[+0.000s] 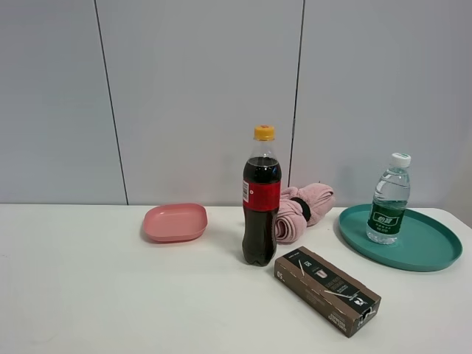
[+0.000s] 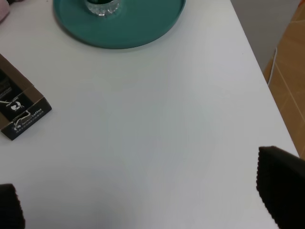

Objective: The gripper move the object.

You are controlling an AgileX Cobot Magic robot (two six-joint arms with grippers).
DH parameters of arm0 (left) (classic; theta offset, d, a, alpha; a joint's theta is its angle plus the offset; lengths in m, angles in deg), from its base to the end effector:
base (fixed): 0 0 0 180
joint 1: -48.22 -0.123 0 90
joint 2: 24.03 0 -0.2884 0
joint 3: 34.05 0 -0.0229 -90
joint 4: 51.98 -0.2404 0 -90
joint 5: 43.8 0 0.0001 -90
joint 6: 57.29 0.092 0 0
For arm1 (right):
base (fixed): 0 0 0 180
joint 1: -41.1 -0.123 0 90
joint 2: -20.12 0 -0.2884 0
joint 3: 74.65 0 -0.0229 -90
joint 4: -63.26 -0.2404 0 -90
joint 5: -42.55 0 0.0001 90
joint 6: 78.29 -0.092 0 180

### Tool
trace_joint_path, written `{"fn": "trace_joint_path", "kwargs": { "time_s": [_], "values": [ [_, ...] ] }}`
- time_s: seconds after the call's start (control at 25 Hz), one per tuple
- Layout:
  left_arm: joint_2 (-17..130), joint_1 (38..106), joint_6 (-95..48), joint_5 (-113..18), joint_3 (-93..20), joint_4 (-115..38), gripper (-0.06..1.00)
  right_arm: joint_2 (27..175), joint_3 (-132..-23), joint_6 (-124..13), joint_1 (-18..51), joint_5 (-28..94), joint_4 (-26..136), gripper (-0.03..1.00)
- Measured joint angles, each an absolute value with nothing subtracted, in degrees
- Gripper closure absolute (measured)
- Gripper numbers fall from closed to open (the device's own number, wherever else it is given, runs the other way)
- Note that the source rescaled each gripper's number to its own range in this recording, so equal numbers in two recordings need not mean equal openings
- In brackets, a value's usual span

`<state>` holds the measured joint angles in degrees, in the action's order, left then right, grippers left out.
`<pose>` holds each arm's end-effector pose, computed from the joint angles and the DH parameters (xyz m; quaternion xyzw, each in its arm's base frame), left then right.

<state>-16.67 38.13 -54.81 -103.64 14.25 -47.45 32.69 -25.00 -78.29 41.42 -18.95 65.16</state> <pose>-0.0162 -0.0093 0.2750 -0.0546 0.8433 0.0191 0.5343 -0.0030 -0.0027 0.2670 0.0024 0.8817 -0.0179 0.4715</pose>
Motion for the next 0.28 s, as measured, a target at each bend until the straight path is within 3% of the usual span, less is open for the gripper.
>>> {"fn": "trace_joint_path", "kwargs": {
  "time_s": [0.28],
  "values": [
    [-16.67, 38.13, -54.81, -103.64, 14.25, -47.45, -0.06, 32.69, -25.0, -78.29, 41.42, -18.95, 65.16, -0.03]
  ]
}}
